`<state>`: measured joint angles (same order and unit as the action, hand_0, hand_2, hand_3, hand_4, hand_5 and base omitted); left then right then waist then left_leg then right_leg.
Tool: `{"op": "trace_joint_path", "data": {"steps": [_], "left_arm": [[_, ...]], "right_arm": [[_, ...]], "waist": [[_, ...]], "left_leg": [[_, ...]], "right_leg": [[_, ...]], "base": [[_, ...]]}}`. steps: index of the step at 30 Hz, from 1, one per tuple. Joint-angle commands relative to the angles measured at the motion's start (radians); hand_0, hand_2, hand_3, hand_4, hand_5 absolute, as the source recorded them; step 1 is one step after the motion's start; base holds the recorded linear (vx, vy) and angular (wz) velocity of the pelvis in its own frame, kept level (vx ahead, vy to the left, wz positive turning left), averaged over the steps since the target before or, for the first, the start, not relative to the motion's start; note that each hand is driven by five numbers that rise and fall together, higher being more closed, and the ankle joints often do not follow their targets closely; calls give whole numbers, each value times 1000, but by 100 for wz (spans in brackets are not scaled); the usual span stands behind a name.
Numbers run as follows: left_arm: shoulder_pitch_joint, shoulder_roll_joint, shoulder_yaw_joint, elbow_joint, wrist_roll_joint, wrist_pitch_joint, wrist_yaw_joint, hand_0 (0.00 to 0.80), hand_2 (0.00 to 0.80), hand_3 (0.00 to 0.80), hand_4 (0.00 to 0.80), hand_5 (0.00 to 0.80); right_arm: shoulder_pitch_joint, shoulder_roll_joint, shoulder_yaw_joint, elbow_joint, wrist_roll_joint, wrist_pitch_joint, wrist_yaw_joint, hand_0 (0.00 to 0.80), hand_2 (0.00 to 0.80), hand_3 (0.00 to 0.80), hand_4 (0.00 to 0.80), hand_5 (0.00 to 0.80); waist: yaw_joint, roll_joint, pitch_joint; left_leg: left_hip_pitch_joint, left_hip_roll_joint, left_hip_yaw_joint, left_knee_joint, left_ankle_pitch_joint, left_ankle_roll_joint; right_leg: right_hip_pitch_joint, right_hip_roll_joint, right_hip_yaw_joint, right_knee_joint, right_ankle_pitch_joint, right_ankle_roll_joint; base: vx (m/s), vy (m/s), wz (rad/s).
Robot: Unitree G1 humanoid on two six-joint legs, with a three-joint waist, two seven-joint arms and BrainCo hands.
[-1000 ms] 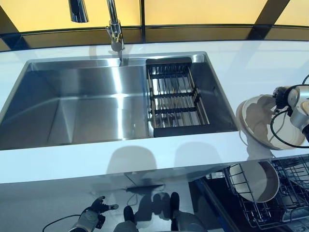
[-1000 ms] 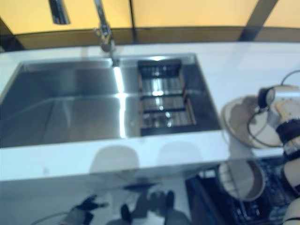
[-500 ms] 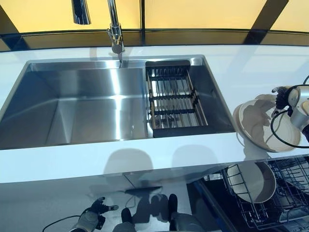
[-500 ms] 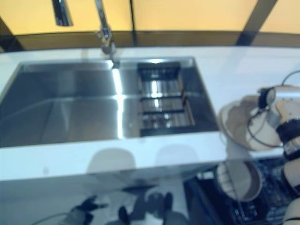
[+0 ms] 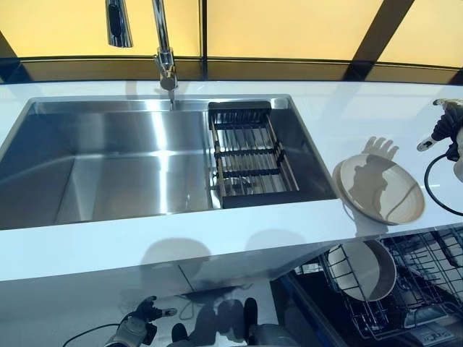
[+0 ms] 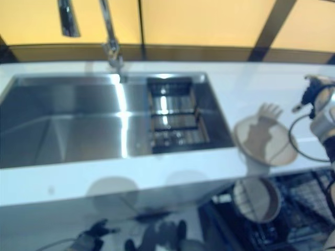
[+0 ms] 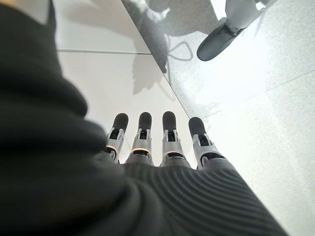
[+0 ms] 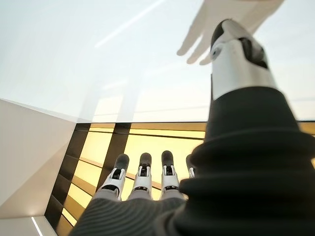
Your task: Take plates into dishwasher
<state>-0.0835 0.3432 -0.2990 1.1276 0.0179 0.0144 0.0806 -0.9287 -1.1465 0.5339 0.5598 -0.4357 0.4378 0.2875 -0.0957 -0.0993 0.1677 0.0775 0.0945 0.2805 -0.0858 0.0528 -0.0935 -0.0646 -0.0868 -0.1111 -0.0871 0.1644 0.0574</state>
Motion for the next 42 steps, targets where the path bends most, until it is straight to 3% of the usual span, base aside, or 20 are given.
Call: {"op": "trace_joint_path", "data": {"steps": [1, 4, 10, 20, 31, 42], "left_arm": [[-39, 17, 15, 42, 11, -10, 11, 0, 0, 0, 0, 0], [-36, 8, 39, 48, 16, -18, 18, 0, 0, 0, 0, 0], [-41, 0, 49, 57, 12, -21, 30, 0, 0, 0, 0, 0], [-49, -10, 57, 60, 20, -18, 35, 0, 0, 0, 0, 0], [-51, -8, 61, 67, 22, -19, 38, 0, 0, 0, 0, 0], [-49, -3, 72, 72, 32, -17, 34, 0, 0, 0, 0, 0]], "right_arm": [[58, -33, -69, -106, 0, 66, 6, 0, 0, 0, 0, 0], [206, -4, -174, -230, -44, 74, 67, 0, 0, 0, 0, 0], [286, 32, -222, -318, -65, 66, 137, 0, 0, 0, 0, 0], [316, 71, -231, -380, -36, 77, 164, 0, 0, 0, 0, 0], [303, 58, -215, -433, -65, 44, 182, 0, 0, 0, 0, 0], [356, 47, -248, -537, -34, 54, 231, 0, 0, 0, 0, 0]], "waist": [[-11, -20, 4], [-31, -21, 9], [-44, -22, 19], [-43, -27, 25], [-39, -30, 18], [-46, -34, 11]], "left_leg": [[21, 6, 1, -2, -66, 12], [31, 5, 12, -2, -70, 16], [37, 5, 25, -2, -72, 18], [37, 6, 31, -2, -72, 20], [37, 5, 30, -2, -73, 21], [45, 7, 34, -2, -75, 21]], "right_leg": [[36, -27, 23, 0, -65, 99], [37, -25, 36, 0, -63, 100], [34, -25, 43, 0, -58, 100], [33, -22, 39, 0, -58, 98], [35, -21, 36, 0, -59, 99], [42, -17, 38, 0, -59, 100]], "base": [[-4, 21, -18], [-8, 28, -17], [-15, 18, -10], [-4, 4, -1], [0, 0, 0], [0, 0, 0]]}}
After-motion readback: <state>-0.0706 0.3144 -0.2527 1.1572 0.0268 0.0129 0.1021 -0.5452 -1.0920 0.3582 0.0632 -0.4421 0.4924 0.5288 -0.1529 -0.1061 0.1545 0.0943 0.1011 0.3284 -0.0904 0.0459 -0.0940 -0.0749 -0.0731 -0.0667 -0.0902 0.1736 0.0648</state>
